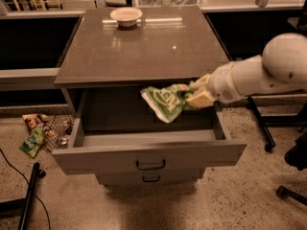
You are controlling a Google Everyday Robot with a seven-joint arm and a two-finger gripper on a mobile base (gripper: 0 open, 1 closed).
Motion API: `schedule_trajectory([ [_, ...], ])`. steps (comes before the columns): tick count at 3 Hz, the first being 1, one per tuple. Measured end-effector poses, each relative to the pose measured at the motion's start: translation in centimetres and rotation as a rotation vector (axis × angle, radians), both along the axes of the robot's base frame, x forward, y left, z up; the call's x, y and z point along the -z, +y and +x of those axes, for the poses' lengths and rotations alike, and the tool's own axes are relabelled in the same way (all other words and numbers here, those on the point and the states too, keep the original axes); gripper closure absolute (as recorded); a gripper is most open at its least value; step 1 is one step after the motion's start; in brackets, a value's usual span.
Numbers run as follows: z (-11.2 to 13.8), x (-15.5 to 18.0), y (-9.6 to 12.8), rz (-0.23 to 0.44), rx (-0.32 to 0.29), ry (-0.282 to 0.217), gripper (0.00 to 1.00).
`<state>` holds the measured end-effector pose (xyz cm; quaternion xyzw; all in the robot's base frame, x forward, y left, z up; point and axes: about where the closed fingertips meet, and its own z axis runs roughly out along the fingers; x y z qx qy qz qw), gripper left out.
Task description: Place green jalapeno chip bag into top drawer
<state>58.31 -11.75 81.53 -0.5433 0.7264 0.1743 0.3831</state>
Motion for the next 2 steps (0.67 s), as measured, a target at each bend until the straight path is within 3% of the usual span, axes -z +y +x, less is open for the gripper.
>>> schedule_trajectory([
  [2,2.5,8.9,-0.4,-0.004,0.102,0.123,1.0],
])
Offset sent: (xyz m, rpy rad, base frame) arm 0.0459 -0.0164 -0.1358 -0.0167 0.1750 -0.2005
